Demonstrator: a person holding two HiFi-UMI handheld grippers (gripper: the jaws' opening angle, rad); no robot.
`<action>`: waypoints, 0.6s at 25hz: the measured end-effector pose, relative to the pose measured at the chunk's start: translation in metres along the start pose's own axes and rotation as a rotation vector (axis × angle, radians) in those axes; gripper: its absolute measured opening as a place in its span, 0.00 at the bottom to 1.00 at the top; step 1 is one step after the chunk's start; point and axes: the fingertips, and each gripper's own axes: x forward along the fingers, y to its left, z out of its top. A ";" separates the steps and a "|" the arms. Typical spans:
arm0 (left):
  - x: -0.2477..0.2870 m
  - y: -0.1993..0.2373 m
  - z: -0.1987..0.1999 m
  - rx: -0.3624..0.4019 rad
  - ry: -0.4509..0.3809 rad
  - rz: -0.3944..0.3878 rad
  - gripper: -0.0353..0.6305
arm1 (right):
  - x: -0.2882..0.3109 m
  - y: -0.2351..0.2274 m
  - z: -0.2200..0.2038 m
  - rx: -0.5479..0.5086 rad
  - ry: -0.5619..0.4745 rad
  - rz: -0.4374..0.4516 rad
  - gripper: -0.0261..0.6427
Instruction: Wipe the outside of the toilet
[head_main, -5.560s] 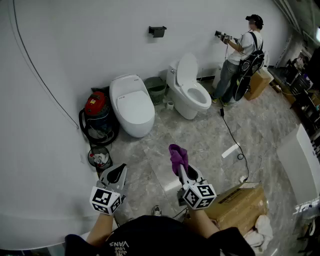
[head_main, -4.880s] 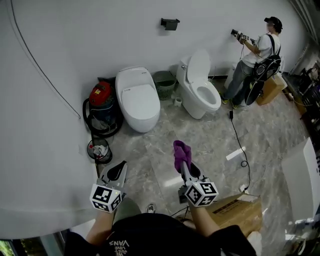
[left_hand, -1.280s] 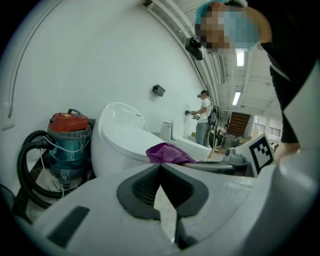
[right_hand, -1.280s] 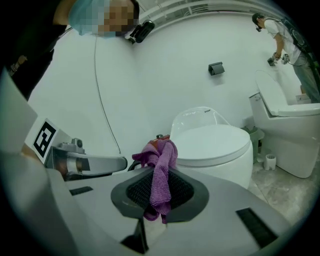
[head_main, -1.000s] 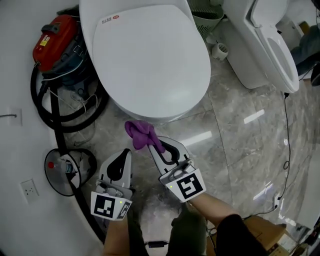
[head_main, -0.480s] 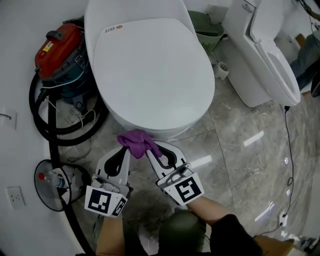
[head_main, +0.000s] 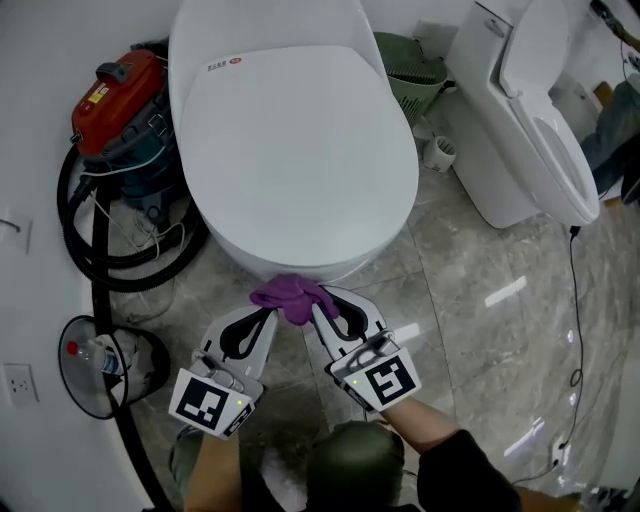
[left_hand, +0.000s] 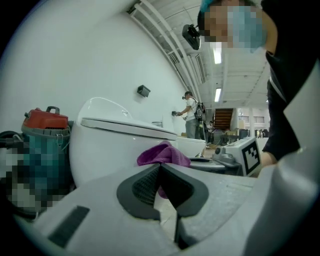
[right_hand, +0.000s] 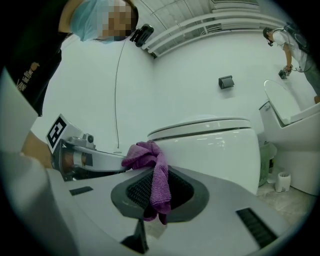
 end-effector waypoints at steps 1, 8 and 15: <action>0.005 -0.008 -0.001 0.012 0.000 -0.026 0.06 | -0.005 -0.006 0.000 -0.001 0.000 -0.010 0.10; 0.024 -0.029 -0.008 0.024 0.006 -0.058 0.06 | -0.051 -0.083 -0.002 0.006 -0.005 -0.191 0.10; 0.027 -0.027 -0.007 0.025 -0.001 -0.011 0.06 | -0.069 -0.161 -0.002 -0.054 0.004 -0.346 0.10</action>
